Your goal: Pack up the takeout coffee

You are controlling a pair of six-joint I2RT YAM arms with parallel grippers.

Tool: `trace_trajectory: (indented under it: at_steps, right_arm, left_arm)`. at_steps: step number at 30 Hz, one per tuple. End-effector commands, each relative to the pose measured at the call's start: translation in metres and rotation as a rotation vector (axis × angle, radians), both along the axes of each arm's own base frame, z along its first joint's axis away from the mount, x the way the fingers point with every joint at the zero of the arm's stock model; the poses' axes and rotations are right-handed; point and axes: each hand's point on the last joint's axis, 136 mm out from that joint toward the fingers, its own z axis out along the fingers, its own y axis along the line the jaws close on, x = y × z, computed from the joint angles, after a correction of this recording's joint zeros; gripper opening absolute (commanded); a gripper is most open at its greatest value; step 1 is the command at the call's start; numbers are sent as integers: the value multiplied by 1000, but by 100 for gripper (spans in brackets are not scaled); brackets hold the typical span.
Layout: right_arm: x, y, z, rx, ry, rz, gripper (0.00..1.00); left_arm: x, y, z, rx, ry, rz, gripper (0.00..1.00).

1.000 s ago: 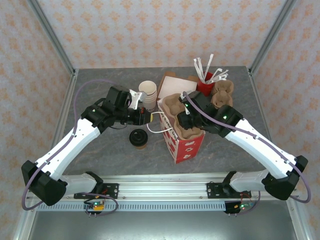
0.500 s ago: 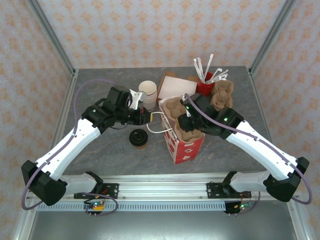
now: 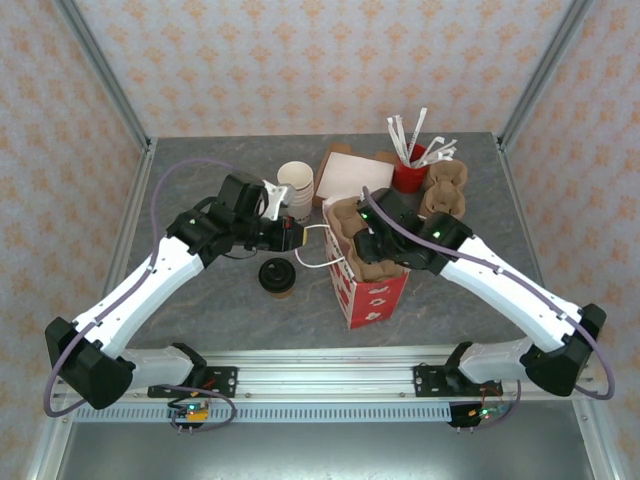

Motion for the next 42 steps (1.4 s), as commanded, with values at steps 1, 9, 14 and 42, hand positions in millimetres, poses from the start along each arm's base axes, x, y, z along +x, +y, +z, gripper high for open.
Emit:
trace_trajectory:
  at_steps: [1, 9, 14, 42]
  right_arm:
    - [2, -9, -4, -52, 9, -54, 28]
    - [6, -8, -11, -136, 34, -86, 29]
    - [8, -7, -20, -161, 48, -86, 29]
    - [10, -5, -77, -216, 237, -48, 30]
  left_arm:
    - [0, -4, 11, 7, -44, -11, 0]
    - [-3, -13, 17, -9, -69, -13, 0]
    - [-4, -16, 14, 2, -73, -10, 0]
    - [0, -7, 20, 38, -133, 37, 0]
